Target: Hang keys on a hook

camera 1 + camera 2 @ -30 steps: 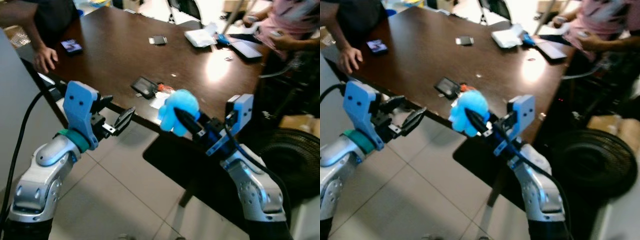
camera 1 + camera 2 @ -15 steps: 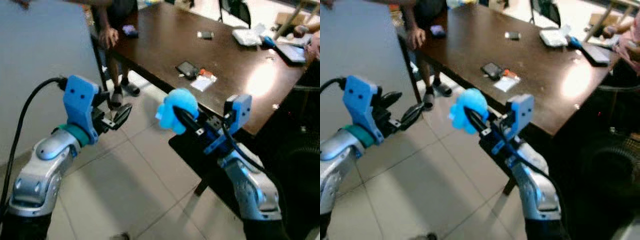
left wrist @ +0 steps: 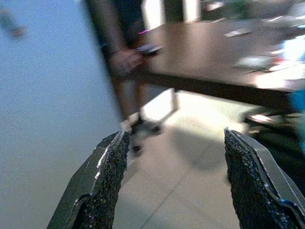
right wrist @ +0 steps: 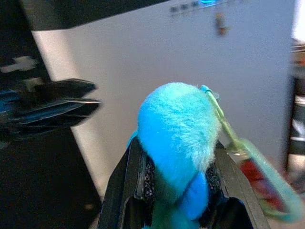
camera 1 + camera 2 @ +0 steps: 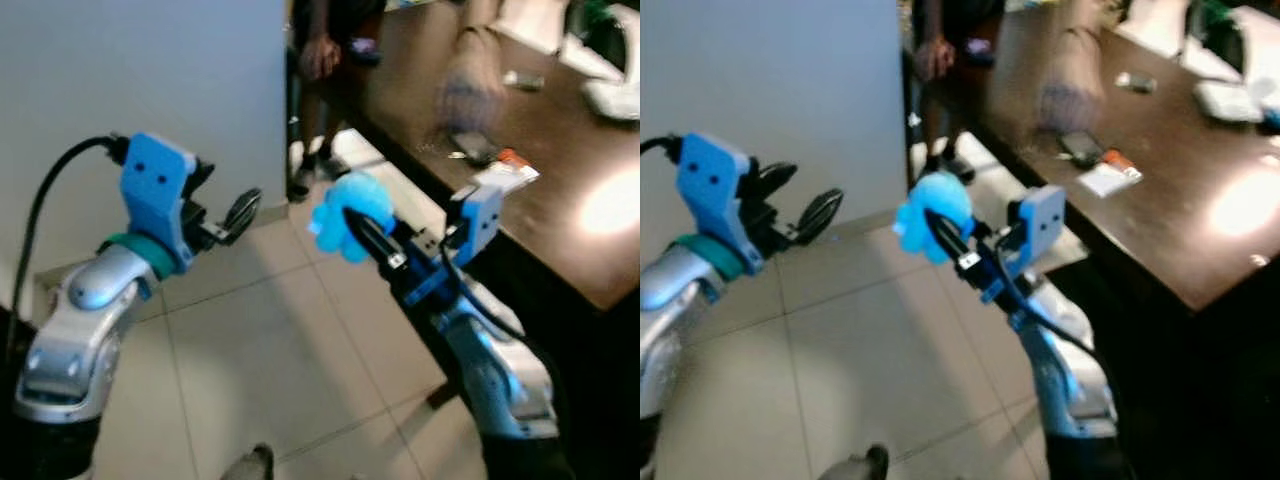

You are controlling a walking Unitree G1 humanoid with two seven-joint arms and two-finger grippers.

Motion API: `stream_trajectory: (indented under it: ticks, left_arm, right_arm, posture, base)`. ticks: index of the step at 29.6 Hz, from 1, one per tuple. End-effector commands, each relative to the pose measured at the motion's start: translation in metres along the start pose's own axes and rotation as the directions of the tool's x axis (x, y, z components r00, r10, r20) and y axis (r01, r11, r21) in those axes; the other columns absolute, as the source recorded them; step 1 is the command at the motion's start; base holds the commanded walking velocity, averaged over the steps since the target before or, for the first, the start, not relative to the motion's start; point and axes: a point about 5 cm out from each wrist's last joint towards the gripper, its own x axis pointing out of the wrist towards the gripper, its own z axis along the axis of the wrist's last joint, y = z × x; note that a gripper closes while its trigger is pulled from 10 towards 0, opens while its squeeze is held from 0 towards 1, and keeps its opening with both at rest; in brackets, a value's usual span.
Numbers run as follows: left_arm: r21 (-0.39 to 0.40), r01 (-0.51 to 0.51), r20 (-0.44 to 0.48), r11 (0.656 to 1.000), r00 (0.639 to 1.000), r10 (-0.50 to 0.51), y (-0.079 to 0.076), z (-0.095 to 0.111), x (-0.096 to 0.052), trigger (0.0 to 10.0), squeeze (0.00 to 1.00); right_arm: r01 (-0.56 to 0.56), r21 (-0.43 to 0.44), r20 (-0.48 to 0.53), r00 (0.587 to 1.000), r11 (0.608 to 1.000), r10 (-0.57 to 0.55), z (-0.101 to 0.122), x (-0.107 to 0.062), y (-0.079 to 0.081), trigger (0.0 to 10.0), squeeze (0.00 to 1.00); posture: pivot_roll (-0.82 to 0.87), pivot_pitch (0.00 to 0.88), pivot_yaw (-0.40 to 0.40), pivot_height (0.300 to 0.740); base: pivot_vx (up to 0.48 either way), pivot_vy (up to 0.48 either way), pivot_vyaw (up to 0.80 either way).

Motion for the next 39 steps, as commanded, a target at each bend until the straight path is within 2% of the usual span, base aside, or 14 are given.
stream_trajectory:
  ticks: [1,7,21,26,39]
  left_arm:
    - [-0.001,0.004,-0.011,1.000,1.000,-0.004,-0.0014,-0.0035,-0.0002,10.0,0.00]
    - [0.006,-0.010,-0.001,1.000,1.000,0.010,0.0001,-0.0025,0.0005,10.0,0.00]
    - [0.026,-0.024,0.009,0.999,1.000,0.024,0.0015,-0.0036,0.0021,10.0,0.00]
    - [0.030,-0.026,0.011,0.999,1.000,0.026,0.0014,-0.0042,0.0029,10.0,0.00]
    - [0.030,-0.019,0.017,0.999,1.000,0.019,0.0008,-0.0045,0.0036,10.0,0.00]
  right_arm:
    - [0.009,0.001,-0.007,1.000,1.000,-0.009,-0.0021,-0.0026,-0.0014,10.0,0.00]
    - [0.007,0.000,-0.006,1.000,1.000,-0.007,-0.0024,-0.0027,-0.0010,10.0,0.00]
    - [0.017,0.009,0.007,1.000,1.000,-0.017,-0.0022,-0.0024,-0.0012,10.0,0.00]
    - [0.049,0.041,0.037,0.998,0.998,-0.050,0.0004,-0.0022,-0.0049,10.0,0.00]
    - [0.047,0.034,0.037,0.998,0.998,-0.049,-0.0008,-0.0026,-0.0057,10.0,0.00]
  posture:
    - [0.05,0.020,0.066,0.740]
    - [0.05,0.021,0.066,0.740]
    - [0.05,0.021,0.066,0.740]
    - [0.05,0.020,0.064,0.740]
    - [0.04,0.010,0.066,0.740]
  base:
    - [0.000,0.000,0.78]
    - [0.000,0.000,0.78]
    - [0.365,0.000,0.78]
    - [0.464,0.000,0.00]
    - [0.463,0.000,0.00]
